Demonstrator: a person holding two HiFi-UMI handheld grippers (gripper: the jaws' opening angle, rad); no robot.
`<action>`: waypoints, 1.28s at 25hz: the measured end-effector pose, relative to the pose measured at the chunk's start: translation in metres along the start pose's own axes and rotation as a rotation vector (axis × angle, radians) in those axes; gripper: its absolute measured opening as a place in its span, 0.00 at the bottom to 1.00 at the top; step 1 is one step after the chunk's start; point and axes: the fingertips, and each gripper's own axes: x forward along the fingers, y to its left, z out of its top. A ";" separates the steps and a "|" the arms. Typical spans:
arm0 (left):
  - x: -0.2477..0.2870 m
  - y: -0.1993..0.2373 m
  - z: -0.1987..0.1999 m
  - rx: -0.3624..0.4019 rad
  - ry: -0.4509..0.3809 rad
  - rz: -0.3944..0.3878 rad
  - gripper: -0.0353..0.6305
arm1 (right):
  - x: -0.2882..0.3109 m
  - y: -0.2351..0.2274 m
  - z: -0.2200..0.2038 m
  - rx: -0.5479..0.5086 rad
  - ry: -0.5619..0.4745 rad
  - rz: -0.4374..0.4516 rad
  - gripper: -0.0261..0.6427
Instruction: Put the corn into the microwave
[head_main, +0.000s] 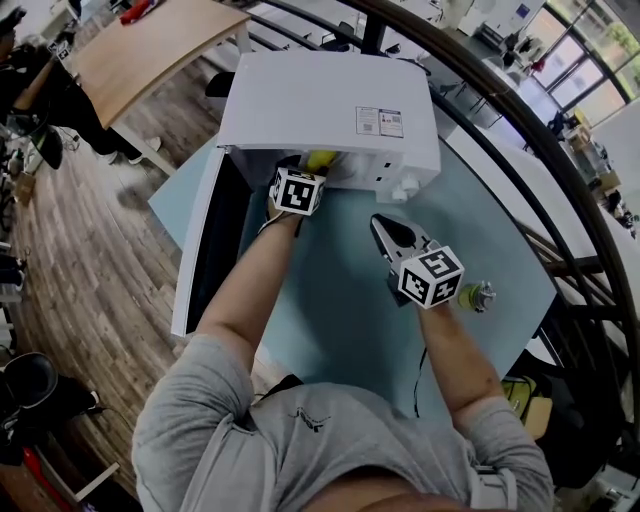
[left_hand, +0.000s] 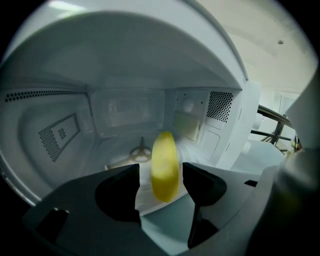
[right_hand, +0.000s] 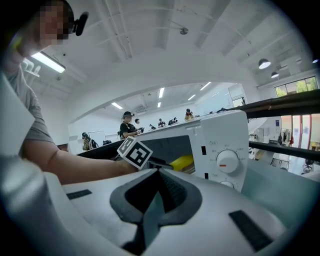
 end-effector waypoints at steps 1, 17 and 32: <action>-0.004 0.000 0.001 -0.002 -0.004 -0.003 0.47 | -0.002 0.000 0.002 0.004 -0.002 -0.006 0.06; -0.037 -0.017 0.001 -0.049 -0.037 -0.129 0.39 | -0.016 -0.002 0.031 0.034 -0.025 -0.121 0.06; -0.118 -0.063 0.004 -0.027 -0.157 -0.240 0.11 | -0.080 0.032 0.021 0.069 -0.031 -0.126 0.06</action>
